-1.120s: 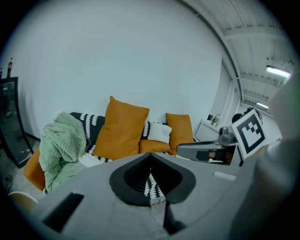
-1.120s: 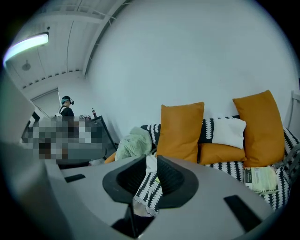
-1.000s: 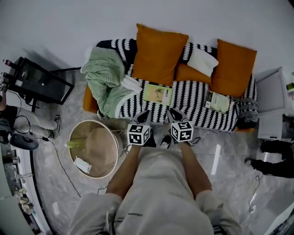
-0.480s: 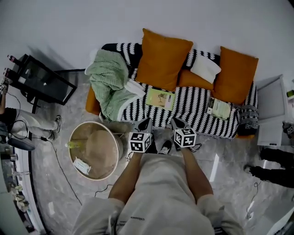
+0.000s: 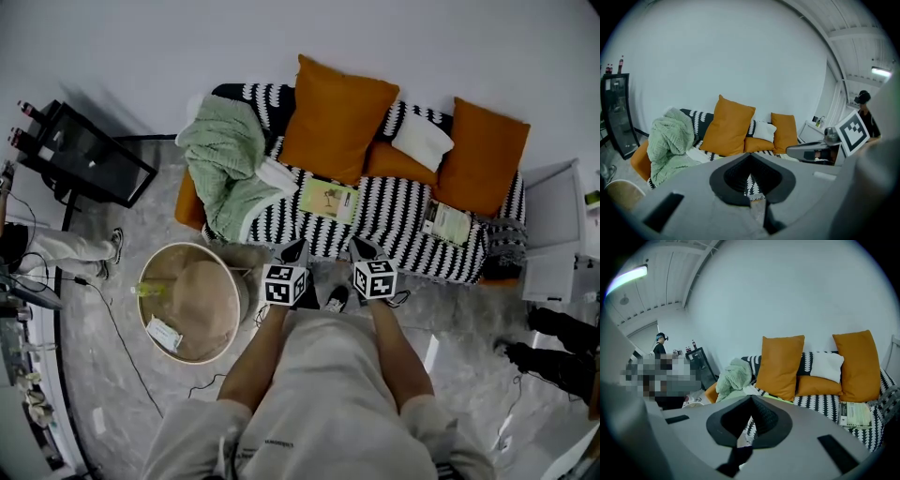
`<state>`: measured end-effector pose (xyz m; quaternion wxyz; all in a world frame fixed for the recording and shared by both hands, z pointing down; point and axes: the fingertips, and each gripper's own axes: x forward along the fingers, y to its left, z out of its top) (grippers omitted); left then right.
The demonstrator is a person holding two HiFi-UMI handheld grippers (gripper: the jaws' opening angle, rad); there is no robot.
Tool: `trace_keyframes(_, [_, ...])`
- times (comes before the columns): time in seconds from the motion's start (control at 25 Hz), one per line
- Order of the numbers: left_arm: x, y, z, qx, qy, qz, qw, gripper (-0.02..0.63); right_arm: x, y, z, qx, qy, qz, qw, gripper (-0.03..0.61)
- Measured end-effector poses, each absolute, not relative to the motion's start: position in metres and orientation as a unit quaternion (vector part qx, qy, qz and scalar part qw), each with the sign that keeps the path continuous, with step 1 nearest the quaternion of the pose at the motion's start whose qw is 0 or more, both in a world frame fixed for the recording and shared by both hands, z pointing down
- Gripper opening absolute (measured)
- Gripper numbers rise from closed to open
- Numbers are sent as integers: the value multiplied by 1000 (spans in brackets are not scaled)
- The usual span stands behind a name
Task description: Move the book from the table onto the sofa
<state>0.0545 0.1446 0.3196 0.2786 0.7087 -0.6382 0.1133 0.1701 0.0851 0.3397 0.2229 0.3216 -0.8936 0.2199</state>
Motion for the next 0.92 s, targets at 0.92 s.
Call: trace_keyframes(0.92, [50,128,313,710,-642,86,277,10,196,76,355,335,-877,233,254,6])
